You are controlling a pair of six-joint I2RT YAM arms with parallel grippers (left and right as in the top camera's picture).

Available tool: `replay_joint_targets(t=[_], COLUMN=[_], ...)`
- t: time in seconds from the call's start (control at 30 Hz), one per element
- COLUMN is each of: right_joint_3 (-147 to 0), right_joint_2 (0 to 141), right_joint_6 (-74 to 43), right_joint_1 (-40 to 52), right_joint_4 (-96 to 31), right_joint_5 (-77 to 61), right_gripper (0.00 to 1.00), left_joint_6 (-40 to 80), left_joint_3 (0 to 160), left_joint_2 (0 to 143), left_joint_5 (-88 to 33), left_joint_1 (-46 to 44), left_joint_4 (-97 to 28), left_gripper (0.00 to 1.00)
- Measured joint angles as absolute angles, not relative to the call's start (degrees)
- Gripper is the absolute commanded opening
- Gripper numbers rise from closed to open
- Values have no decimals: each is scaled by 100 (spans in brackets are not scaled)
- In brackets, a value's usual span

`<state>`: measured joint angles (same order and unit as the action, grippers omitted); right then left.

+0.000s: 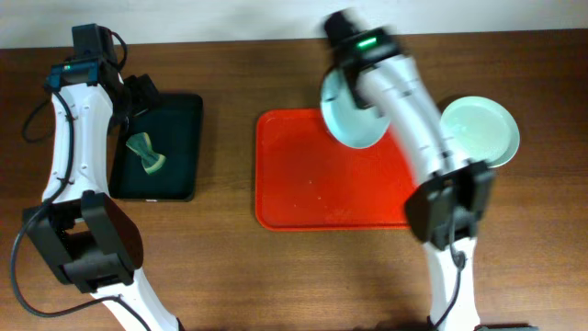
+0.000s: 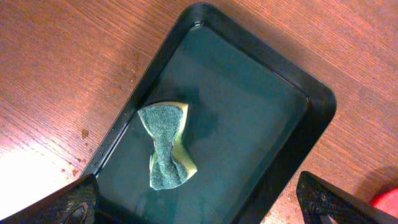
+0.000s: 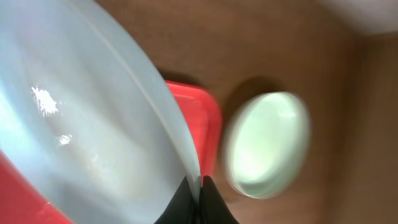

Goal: Clean dirty plates on tray and stack at the side

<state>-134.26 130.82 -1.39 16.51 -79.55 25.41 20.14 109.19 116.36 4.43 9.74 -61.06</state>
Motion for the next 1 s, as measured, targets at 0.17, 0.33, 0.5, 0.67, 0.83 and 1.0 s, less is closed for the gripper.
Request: replay_joint_targets(t=[0.17, 0.33, 0.5, 0.67, 0.83, 1.0], right_joint_3=[-13426, -13353, -12254, -11524, -11504, -11439], right_joint_2=[13082, 13082, 13058, 13058, 13054, 12162], right_joint_6=[244, -21, -174, -178, -403, -624], right_joint_1=[-1015, -3070, -3732, -3573, -3420, -3369], right_joint_4=[-7776, -7784, -7072, -6486, -6838, -7605], right_joint_5=[-989, -1800, -1717, -1682, -1568, -1118], right_gripper=[4, 4, 4, 54, 92, 99], left_joint_6=[2016, 2014, 2014, 2014, 2014, 2014], left_joint_3=[10919, 10919, 10919, 10919, 10919, 10919], left_joint_2=[11636, 11636, 11636, 11636, 11636, 11636], left_joint_5=[443, 443, 443, 443, 443, 443], left_joint_1=[974, 974, 974, 974, 974, 974], left_joint_4=[-6112, -6112, -6114, -6112, -6112, -6108], left_gripper=[99, 99, 99, 99, 99, 99])
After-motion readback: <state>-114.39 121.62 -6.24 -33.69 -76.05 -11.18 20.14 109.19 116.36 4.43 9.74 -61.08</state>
